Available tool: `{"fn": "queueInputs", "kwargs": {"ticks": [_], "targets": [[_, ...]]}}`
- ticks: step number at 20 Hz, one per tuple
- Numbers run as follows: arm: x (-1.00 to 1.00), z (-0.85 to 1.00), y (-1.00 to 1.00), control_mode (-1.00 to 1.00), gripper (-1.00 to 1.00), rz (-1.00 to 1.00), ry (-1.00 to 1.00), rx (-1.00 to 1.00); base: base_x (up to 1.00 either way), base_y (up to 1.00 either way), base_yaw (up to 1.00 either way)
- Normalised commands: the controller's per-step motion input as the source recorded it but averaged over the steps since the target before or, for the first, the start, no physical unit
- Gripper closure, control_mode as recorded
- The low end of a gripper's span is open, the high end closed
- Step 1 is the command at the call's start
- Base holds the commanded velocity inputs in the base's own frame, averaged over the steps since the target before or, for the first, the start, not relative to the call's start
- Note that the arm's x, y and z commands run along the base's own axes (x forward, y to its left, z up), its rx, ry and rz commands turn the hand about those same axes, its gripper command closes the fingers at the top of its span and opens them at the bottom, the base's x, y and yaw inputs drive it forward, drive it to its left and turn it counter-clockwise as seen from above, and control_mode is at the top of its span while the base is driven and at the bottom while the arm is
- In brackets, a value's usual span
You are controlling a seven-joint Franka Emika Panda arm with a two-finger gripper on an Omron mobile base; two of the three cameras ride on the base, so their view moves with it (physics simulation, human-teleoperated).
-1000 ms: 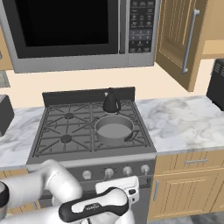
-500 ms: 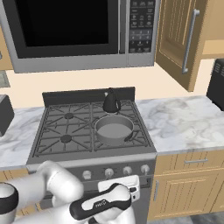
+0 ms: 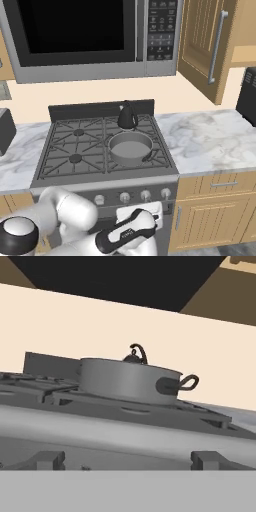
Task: Pick the kettle from the cabinet and place it on a stove burner. Then pick the pot from the counter and place it on another stove burner. Finally, turn both burners on.
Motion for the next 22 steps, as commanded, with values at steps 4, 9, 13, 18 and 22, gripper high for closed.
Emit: {"fn": "queueInputs", "kwargs": {"ticks": [4, 9, 13, 18, 22], "targets": [[0.12, -0.12, -0.03, -1.00, -1.00, 0.00, 0.00, 0.00, 0.00, 0.00, 0.00], [0.10, -0.08, 0.00, -1.00, -1.00, 0.00, 0.00, 0.00, 0.00, 0.00, 0.00], [0.10, -0.06, 0.00, -1.00, -1.00, 0.00, 0.00, 0.00, 0.00, 0.00, 0.00], [0.11, -0.06, 0.00, -1.00, -1.00, 0.00, 0.00, 0.00, 0.00, 0.00, 0.00], [0.08, -0.09, 0.01, -1.00, -1.00, 0.00, 0.00, 0.00, 0.00, 0.00, 0.00]]}}
